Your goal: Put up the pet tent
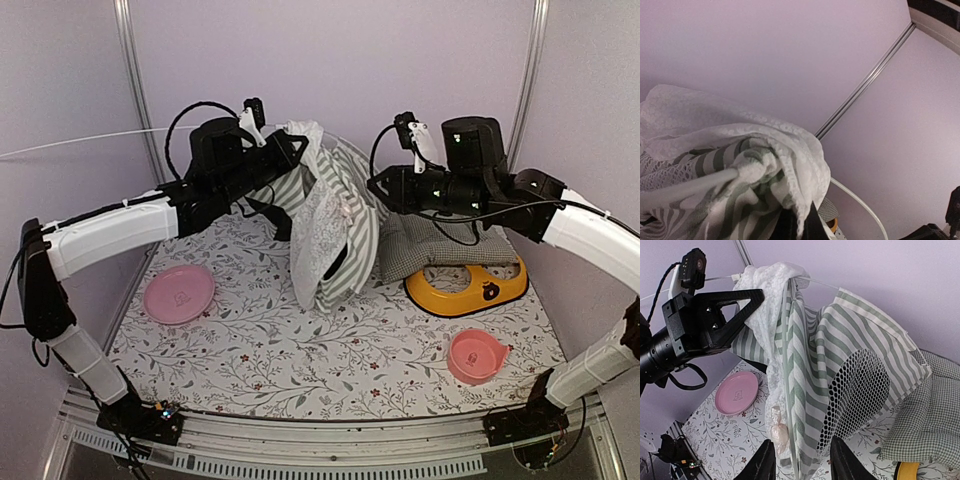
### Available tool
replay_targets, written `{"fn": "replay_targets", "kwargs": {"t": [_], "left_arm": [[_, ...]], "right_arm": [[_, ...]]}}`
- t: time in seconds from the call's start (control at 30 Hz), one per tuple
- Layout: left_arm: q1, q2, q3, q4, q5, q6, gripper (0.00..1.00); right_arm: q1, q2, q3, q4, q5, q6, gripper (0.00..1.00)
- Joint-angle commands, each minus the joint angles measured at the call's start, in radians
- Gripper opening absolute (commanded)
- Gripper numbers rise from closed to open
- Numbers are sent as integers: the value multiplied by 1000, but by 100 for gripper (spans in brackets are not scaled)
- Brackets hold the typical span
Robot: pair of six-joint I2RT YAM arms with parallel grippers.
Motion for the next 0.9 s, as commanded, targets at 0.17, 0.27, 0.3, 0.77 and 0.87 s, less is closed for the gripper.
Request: {"fn": "replay_targets", "kwargs": {"t": [0.17, 0.27, 0.3, 0.77, 0.87], "left_arm": [[-37, 7, 50, 56, 23, 30, 0], [-47, 8, 51, 70, 45, 26, 0], [-52, 8, 51, 75, 53, 26, 0], [-126, 3, 73, 166, 181, 32, 0], [-144, 6, 77, 154, 168, 33, 0]], "right_arm": [[4, 114, 149, -20, 31, -29, 5], [4, 156, 205, -47, 36, -42, 0], [2, 169, 225, -56, 34, -50, 0], [-83, 379, 515, -257, -91, -147, 0], [-102, 425, 607, -277, -95, -173, 0]]}}
